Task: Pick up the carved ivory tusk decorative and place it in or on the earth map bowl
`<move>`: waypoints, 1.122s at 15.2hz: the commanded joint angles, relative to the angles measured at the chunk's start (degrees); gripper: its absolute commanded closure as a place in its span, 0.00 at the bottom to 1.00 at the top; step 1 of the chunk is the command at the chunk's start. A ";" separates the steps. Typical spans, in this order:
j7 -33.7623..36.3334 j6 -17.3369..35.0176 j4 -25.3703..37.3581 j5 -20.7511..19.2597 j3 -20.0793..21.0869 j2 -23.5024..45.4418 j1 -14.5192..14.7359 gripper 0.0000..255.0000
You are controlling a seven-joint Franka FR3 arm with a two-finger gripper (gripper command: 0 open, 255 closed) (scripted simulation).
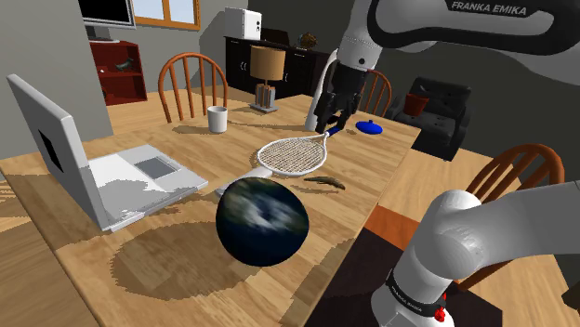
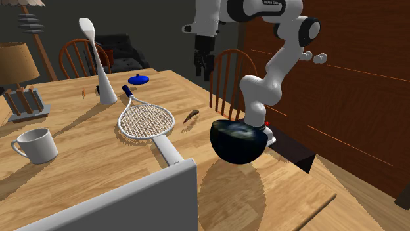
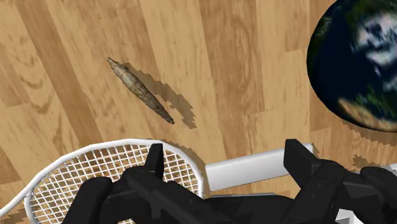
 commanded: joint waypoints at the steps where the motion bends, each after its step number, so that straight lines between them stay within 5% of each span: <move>1: 0.00 0.00 0.00 0.00 0.00 0.00 0.00 0.00; 9: -23.68 11.59 -12.87 -5.01 -10.82 0.01 3.65 0.00; 17: -43.48 23.40 -18.60 -9.31 -21.10 7.37 6.74 0.00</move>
